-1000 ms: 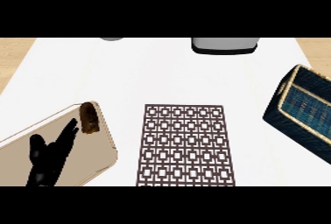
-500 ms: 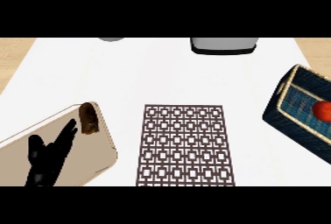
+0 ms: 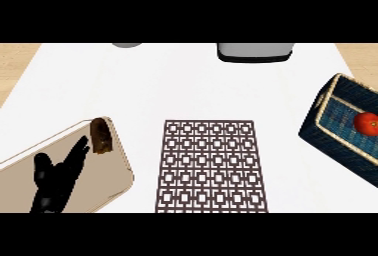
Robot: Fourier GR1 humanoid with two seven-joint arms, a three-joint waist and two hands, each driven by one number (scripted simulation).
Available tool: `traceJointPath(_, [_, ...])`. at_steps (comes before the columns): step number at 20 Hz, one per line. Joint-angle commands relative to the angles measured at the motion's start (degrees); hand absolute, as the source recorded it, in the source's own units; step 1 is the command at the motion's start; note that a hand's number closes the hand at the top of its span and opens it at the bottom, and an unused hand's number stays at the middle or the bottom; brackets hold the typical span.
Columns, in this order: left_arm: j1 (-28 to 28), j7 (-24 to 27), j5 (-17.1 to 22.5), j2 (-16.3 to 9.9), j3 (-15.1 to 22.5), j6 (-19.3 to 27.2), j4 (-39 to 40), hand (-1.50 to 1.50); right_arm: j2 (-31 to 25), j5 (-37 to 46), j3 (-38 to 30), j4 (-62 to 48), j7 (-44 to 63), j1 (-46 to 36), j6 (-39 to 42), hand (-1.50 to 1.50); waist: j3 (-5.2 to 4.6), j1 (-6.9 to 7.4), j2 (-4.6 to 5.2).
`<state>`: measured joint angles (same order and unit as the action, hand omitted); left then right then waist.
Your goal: Pick the tomato from the placemat and place it in the basket
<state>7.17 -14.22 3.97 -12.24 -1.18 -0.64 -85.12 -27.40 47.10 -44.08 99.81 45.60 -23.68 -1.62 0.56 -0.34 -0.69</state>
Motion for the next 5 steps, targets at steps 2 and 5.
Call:
traceJointPath(2, [1.73, -2.01, 0.39, -0.13, -0.44, -0.99, 3.24, 0.0, -0.63, -3.03, -6.26, 7.01, 2.85, 4.58, 0.59, -1.5, -0.58, -0.51, 0.48])
traceJointPath(5, [3.12, -2.67, -0.86, 0.65, 0.39, 0.42, 0.61, 0.0, -2.94, -8.94, -12.27, 12.75, 4.19, 9.31, 7.26, -1.5, -0.57, -0.97, 0.32])
